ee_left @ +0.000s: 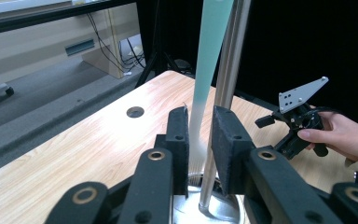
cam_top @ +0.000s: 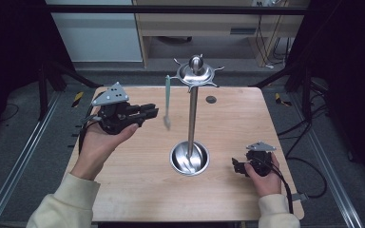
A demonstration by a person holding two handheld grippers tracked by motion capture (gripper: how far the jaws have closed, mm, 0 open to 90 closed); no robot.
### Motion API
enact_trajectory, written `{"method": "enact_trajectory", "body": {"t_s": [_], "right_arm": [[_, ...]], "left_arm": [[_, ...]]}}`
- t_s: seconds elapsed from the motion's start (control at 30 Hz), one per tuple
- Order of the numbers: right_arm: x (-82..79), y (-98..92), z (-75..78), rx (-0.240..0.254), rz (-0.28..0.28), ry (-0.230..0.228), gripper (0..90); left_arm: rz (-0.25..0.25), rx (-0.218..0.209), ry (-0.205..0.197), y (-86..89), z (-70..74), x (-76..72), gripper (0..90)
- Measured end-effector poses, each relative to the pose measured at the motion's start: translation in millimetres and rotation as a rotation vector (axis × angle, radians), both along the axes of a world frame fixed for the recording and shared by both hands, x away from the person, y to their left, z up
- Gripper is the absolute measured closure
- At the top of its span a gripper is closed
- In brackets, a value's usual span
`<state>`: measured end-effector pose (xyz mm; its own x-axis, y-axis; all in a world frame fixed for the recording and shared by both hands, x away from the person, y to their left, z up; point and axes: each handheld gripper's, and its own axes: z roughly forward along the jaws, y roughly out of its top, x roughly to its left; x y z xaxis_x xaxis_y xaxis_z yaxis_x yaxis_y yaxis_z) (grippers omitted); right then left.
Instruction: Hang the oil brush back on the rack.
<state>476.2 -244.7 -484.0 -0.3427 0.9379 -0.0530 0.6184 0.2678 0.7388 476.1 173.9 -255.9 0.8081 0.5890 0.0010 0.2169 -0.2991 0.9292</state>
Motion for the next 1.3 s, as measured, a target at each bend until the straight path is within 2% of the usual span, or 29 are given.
{"method": "enact_trajectory", "body": {"t_s": [0.1, 0.2, 0.3, 0.4, 0.5, 0.63, 0.83, 0.9, 1.0, 1.03, 1.13, 1.3], "right_arm": [[0.0, 0.1, 0.0, -0.001, 0.0, 0.0, 10.3], [-0.2, 0.0, 0.4, 0.002, 0.002, -0.002, 10.3], [-0.1, -0.4, 0.5, 0.003, 0.001, -0.002, 10.3], [0.1, -0.6, 0.3, -0.002, 0.001, -0.005, 10.2], [-0.2, -0.6, 0.8, 0.004, 0.001, -0.002, 10.2], [-0.2, -0.8, 0.8, -0.003, 0.002, -0.005, 10.2], [-0.5, -0.5, 0.8, -0.003, -0.001, -0.003, 10.2], [-1.0, -0.3, 0.8, -0.002, -0.003, -0.004, 10.2], [-1.4, -0.8, 0.7, -0.001, -0.004, -0.004, 10.2], [-1.4, -0.9, 0.8, -0.001, -0.005, -0.003, 10.2], [-1.2, -0.7, 0.4, -0.002, -0.004, -0.003, 10.2], [-1.4, -0.2, 0.5, 0.0, -0.004, 0.0, 10.2]], "left_arm": [[0.014, 0.004, -0.008, 1.6, 0.8, -1.4, 71.7], [0.044, 0.013, -0.02, 2.6, 2.1, -3.2, 60.7], [0.059, 0.022, -0.025, 2.1, 2.3, -5.0, 40.9], [0.062, 0.038, -0.054, 2.2, 2.3, -8.0, 23.4], [0.077, 0.048, -0.044, 2.8, 2.7, -10.5, 12.5], [0.075, 0.067, -0.036, 4.0, 1.1, -15.8, 8.4], [0.074, 0.096, -0.035, 6.8, -7.9, -26.1, 6.7], [0.074, 0.102, -0.019, 7.5, -14.0, -30.1, 6.4], [0.074, 0.14, -0.049, 10.1, -24.4, -32.5, 5.9], [0.065, 0.144, -0.028, 10.5, -29.4, -34.7, 5.6], [0.053, 0.176, -0.024, 13.5, -44.0, -38.6, 3.9], [0.059, 0.186, -0.007, 18.8, -65.1, -42.7, 3.9]]}}
